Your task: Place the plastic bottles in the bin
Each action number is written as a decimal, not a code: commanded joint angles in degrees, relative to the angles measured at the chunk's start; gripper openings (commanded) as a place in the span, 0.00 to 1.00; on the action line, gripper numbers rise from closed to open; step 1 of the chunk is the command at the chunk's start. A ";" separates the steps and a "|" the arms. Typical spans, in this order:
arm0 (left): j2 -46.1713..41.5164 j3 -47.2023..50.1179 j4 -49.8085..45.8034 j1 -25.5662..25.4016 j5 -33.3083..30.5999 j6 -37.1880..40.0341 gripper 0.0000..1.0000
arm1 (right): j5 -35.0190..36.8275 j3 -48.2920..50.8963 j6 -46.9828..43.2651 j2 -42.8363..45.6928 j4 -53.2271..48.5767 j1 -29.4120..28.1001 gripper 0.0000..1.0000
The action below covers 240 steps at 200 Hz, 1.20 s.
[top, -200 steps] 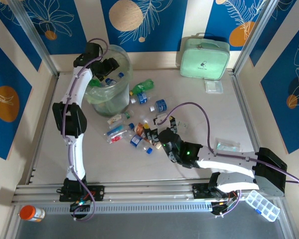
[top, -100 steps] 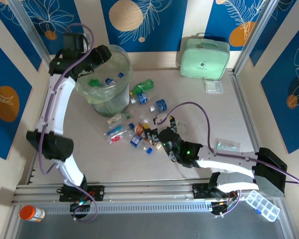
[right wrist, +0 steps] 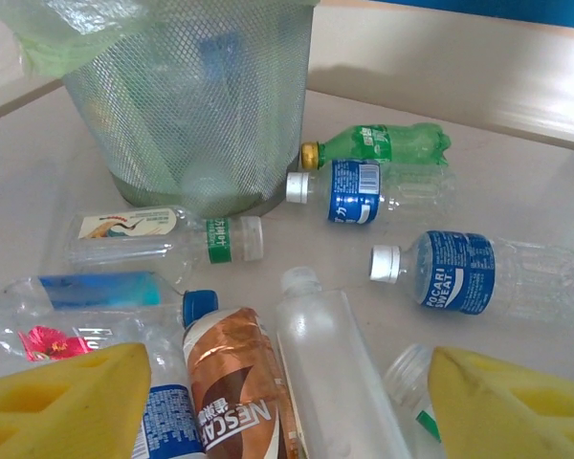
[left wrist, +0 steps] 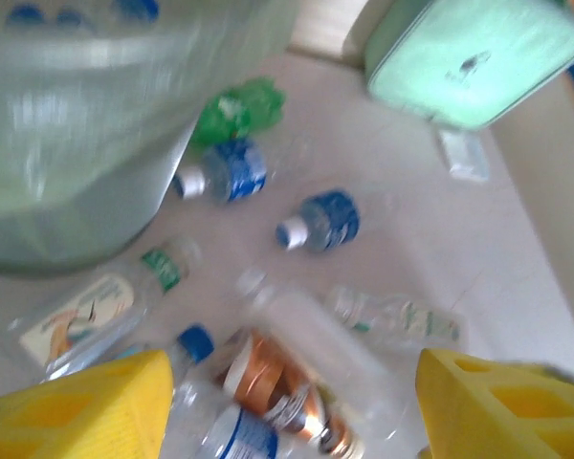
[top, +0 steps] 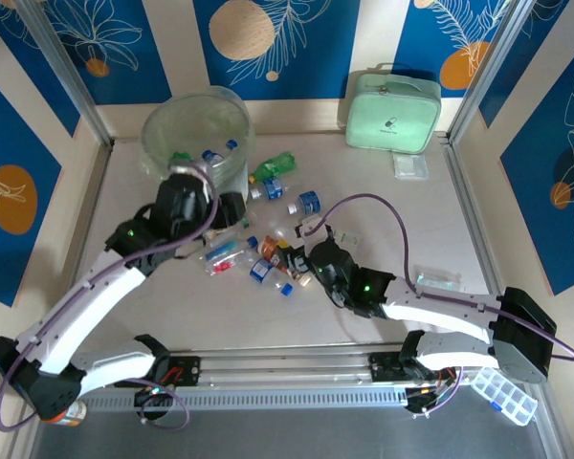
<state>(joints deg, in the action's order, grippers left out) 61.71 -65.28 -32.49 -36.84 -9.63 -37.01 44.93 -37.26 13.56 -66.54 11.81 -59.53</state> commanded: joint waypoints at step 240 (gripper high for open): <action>-12.08 35.94 31.15 -8.75 -14.40 -0.21 0.67 | -24.30 -34.21 0.29 -31.59 -51.57 14.82 0.73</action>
<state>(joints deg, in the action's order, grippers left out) 47.92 -28.95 -2.59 -45.25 -24.62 -36.18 20.51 -67.64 15.00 -95.64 -33.69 -43.59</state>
